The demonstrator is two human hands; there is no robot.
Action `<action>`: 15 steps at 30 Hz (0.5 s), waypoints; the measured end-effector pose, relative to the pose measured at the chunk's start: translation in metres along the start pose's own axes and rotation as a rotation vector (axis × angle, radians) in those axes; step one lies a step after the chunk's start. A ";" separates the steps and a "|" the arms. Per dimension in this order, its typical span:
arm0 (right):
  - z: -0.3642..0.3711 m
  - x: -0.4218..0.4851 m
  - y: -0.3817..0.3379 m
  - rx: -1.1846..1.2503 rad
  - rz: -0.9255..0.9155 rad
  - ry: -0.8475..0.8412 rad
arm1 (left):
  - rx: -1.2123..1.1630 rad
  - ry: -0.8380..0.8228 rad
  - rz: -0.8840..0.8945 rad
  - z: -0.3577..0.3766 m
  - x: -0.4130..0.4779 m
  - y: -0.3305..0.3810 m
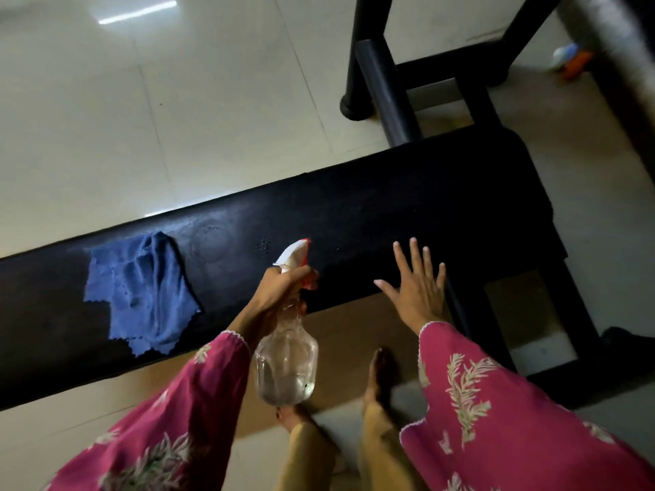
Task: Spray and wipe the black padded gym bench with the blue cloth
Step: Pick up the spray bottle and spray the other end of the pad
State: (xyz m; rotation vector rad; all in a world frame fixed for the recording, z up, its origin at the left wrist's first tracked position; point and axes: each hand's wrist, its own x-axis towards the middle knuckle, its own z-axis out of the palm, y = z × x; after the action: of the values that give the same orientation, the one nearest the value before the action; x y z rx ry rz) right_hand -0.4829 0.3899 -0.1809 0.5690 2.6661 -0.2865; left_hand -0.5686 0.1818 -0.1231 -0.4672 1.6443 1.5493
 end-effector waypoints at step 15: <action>-0.051 0.029 0.133 -0.109 0.162 -0.135 | 0.215 -0.111 -0.005 0.190 0.051 0.020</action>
State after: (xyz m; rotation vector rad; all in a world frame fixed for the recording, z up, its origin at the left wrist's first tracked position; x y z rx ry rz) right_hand -0.4671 0.5334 -0.1620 0.7003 2.4711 -0.1275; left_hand -0.5569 0.3788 -0.1328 -0.2661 1.6977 1.3507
